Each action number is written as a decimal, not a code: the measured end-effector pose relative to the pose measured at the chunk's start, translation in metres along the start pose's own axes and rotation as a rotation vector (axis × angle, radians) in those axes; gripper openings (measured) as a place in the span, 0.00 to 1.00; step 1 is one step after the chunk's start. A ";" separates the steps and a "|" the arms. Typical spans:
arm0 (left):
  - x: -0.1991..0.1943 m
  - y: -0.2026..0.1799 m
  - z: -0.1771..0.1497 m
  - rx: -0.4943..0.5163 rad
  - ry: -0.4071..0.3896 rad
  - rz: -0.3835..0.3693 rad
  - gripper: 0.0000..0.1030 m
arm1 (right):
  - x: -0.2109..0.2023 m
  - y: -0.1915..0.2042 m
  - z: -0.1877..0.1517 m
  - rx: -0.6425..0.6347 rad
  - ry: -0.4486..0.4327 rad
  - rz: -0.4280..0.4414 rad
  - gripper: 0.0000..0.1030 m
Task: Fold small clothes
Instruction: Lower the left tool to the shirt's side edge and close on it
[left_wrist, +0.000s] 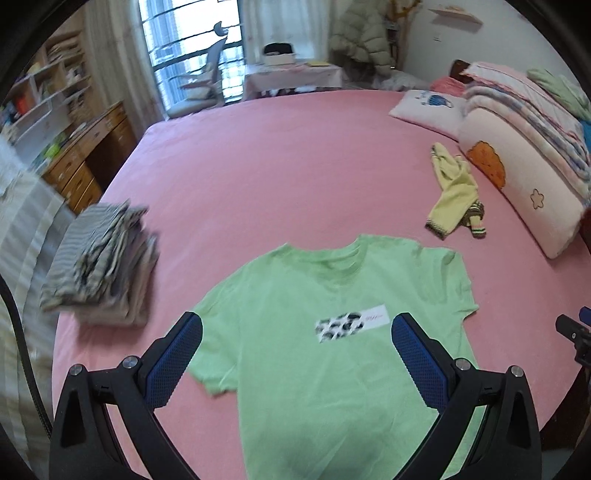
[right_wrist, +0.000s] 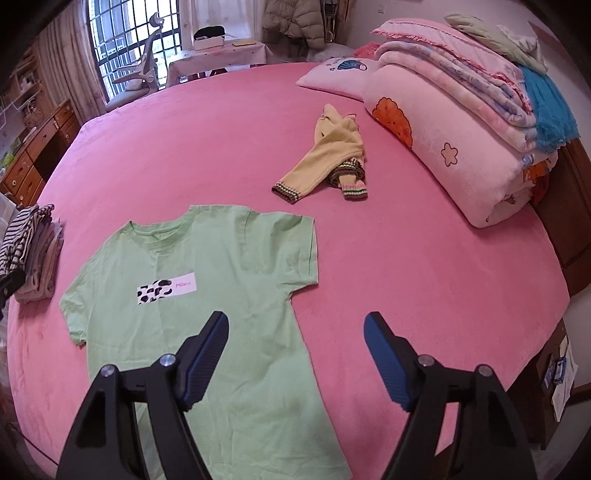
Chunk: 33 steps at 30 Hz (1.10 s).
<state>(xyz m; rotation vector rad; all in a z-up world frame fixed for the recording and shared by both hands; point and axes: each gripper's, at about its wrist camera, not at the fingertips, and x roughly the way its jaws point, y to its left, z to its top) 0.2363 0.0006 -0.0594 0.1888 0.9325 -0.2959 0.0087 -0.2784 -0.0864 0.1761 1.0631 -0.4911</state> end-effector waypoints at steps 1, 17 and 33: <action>0.005 -0.008 0.008 0.016 -0.007 -0.016 0.99 | 0.004 -0.001 0.004 0.001 -0.003 0.001 0.74; 0.169 -0.220 0.102 0.411 0.066 -0.234 0.95 | 0.122 -0.064 0.054 0.053 0.021 0.085 0.74; 0.327 -0.340 0.077 0.695 0.317 -0.344 0.54 | 0.262 -0.090 0.043 0.135 0.146 0.244 0.63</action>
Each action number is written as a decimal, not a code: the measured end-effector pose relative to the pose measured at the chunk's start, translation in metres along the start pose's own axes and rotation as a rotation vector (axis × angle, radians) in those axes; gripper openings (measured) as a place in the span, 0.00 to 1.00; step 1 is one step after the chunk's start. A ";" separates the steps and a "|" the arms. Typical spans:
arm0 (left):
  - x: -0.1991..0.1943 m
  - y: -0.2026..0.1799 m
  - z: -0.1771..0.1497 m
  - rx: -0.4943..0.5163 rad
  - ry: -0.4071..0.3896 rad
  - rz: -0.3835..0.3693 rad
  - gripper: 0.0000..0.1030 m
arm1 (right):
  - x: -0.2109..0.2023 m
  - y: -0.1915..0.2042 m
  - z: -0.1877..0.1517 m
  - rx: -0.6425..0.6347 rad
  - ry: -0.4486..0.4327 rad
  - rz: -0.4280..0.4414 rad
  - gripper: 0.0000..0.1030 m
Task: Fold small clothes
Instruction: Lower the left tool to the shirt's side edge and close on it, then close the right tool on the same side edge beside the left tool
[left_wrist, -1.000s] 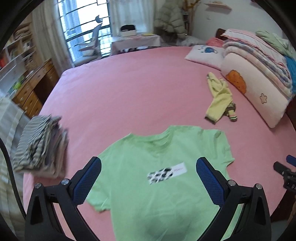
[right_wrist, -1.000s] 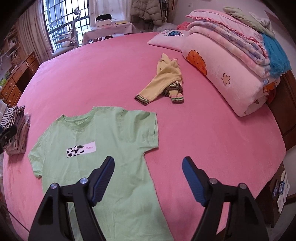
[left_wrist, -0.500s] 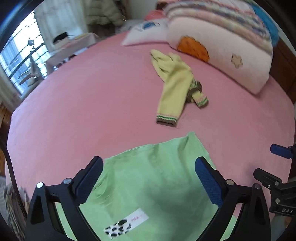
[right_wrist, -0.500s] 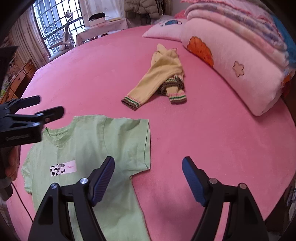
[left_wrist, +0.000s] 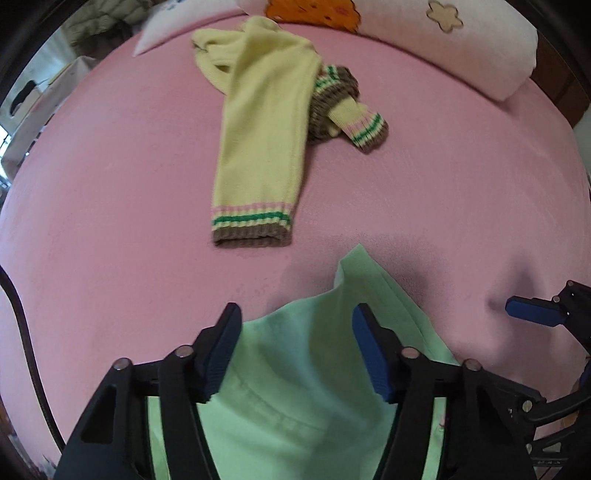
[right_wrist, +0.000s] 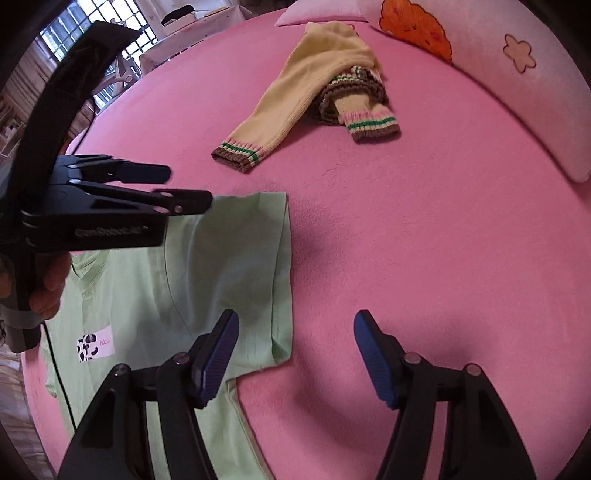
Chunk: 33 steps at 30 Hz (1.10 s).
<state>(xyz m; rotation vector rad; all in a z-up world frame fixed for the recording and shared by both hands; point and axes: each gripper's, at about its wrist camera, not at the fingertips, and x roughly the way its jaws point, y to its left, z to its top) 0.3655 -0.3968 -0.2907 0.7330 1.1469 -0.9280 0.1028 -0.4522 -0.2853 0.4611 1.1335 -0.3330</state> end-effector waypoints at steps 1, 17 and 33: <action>0.007 -0.002 0.001 0.010 0.014 -0.005 0.49 | 0.004 0.000 0.002 0.002 0.002 0.009 0.63; 0.057 -0.021 0.015 0.046 0.016 -0.098 0.33 | 0.058 -0.001 0.019 0.012 0.057 0.036 0.63; 0.070 -0.004 0.026 0.126 0.110 -0.146 0.33 | 0.062 -0.019 0.000 0.110 0.105 0.108 0.63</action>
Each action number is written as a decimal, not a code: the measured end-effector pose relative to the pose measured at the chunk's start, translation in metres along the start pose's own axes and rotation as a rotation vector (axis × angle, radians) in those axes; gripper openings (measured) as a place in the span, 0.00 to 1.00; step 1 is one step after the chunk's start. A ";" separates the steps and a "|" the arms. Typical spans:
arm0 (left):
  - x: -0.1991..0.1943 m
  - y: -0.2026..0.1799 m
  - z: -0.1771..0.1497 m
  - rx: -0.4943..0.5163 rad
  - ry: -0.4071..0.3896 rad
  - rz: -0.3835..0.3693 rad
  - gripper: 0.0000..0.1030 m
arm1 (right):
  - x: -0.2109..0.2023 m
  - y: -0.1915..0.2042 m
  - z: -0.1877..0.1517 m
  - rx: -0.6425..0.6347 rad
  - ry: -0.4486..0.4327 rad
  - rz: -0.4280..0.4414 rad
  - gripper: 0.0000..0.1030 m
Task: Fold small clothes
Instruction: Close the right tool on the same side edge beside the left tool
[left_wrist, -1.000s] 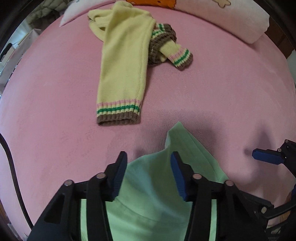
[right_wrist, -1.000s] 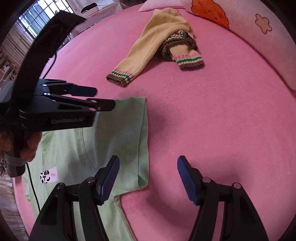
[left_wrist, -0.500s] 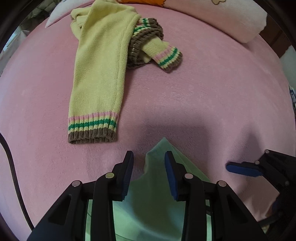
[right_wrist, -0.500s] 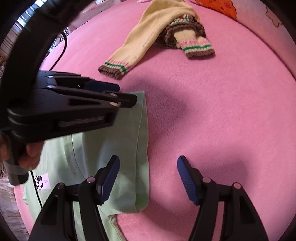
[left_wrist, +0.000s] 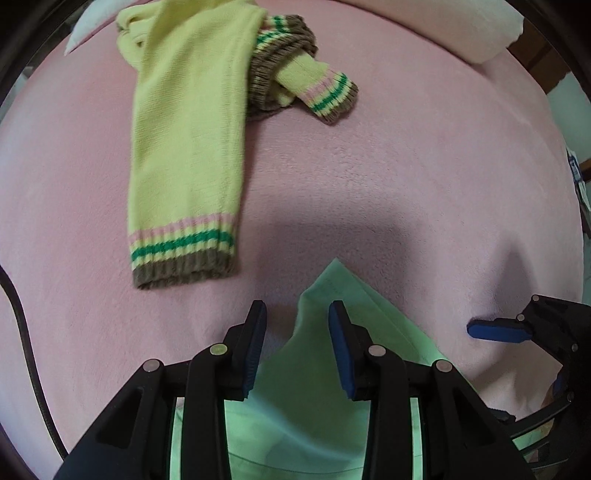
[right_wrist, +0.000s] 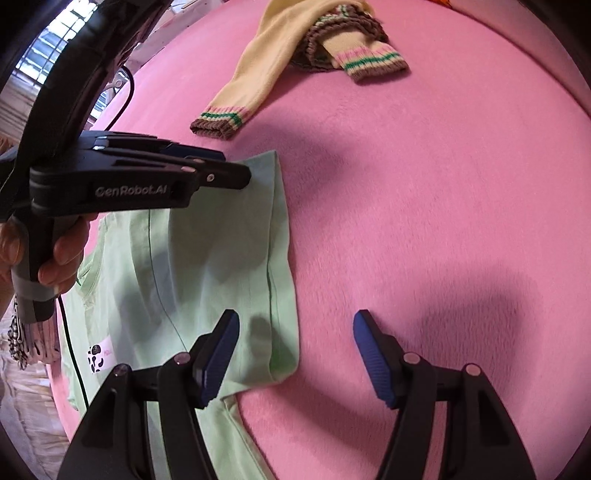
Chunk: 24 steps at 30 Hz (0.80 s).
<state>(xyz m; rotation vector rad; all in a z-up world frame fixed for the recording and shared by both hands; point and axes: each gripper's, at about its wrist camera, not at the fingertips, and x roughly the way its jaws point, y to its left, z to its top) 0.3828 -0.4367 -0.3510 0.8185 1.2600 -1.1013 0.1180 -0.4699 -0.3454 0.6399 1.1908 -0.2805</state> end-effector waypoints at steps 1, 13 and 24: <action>0.001 0.000 0.004 0.008 0.005 0.002 0.33 | 0.001 0.000 0.000 -0.002 0.002 -0.004 0.63; 0.004 -0.008 -0.004 0.124 0.039 -0.007 0.21 | 0.013 0.003 0.001 -0.012 0.016 -0.034 0.63; 0.011 -0.046 -0.002 0.228 -0.001 0.012 0.01 | 0.027 0.027 0.004 -0.043 0.019 -0.058 0.05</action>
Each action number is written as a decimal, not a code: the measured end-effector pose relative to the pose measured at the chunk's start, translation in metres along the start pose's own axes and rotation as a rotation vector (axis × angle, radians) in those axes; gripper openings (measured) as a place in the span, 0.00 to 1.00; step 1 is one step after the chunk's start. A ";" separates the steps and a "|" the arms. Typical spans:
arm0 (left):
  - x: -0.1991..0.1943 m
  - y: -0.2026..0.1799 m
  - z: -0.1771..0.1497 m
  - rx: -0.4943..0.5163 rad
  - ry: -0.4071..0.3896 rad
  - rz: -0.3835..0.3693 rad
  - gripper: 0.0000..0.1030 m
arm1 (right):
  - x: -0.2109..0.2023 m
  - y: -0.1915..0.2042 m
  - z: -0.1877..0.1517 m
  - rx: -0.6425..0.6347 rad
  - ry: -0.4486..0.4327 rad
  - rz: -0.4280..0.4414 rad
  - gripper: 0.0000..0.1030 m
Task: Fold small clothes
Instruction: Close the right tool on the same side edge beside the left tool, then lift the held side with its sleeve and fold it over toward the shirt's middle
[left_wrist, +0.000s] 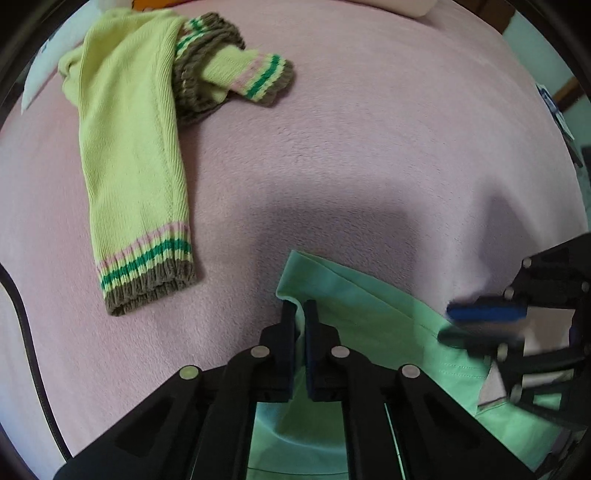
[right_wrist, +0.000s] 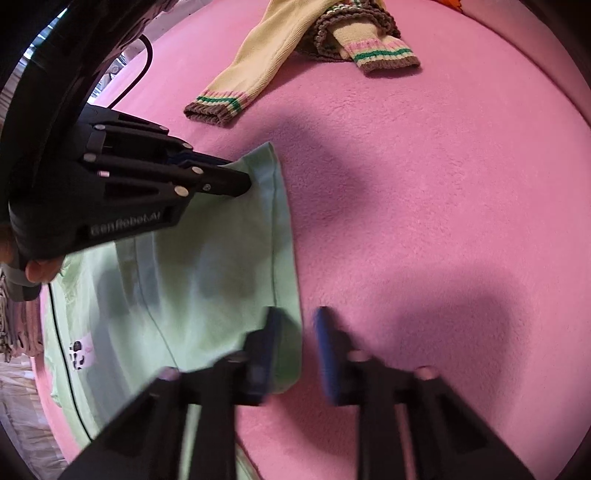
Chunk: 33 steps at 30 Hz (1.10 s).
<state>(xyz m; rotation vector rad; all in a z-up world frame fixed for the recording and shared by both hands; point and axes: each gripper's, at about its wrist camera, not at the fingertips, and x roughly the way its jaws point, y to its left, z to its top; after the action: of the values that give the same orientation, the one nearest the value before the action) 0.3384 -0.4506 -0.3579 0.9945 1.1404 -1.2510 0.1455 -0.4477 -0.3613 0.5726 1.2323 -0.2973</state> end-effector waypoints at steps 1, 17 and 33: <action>-0.001 0.000 -0.001 -0.003 -0.006 -0.002 0.01 | 0.002 0.001 0.002 -0.002 0.001 -0.003 0.04; -0.033 0.010 -0.015 -0.071 -0.079 -0.018 0.01 | -0.040 0.001 -0.012 0.039 -0.055 0.013 0.02; -0.030 -0.005 0.000 -0.075 -0.078 0.034 0.01 | -0.002 0.020 -0.026 -0.001 0.015 0.041 0.03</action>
<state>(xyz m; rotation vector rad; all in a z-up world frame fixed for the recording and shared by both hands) 0.3343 -0.4452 -0.3287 0.8981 1.0974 -1.2013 0.1339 -0.4172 -0.3597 0.5997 1.2332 -0.2583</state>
